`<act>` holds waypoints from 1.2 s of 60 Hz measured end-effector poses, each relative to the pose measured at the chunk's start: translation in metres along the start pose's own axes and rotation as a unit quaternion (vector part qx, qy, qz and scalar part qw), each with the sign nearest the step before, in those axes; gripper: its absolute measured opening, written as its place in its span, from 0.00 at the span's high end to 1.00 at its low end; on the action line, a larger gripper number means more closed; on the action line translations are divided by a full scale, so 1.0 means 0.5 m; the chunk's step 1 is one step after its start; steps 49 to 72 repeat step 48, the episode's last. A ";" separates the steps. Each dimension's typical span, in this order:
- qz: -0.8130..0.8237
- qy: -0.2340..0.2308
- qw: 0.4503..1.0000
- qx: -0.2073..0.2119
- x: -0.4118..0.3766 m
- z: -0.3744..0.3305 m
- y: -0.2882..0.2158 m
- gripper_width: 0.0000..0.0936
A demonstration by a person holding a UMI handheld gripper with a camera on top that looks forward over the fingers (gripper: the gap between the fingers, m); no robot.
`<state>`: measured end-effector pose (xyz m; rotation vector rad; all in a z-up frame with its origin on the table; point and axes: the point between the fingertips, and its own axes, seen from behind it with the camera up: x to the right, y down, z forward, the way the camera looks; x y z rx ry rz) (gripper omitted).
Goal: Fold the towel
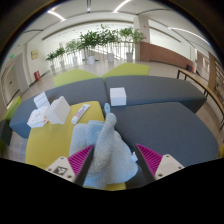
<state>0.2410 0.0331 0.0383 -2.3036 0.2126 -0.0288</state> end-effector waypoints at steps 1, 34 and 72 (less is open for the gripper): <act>-0.005 0.005 1.000 0.003 0.002 -0.004 -0.006 0.09; -0.133 -0.046 0.983 0.119 -0.245 -0.553 -0.006 0.10; -0.149 -0.077 0.980 0.111 -0.312 -0.573 0.026 0.10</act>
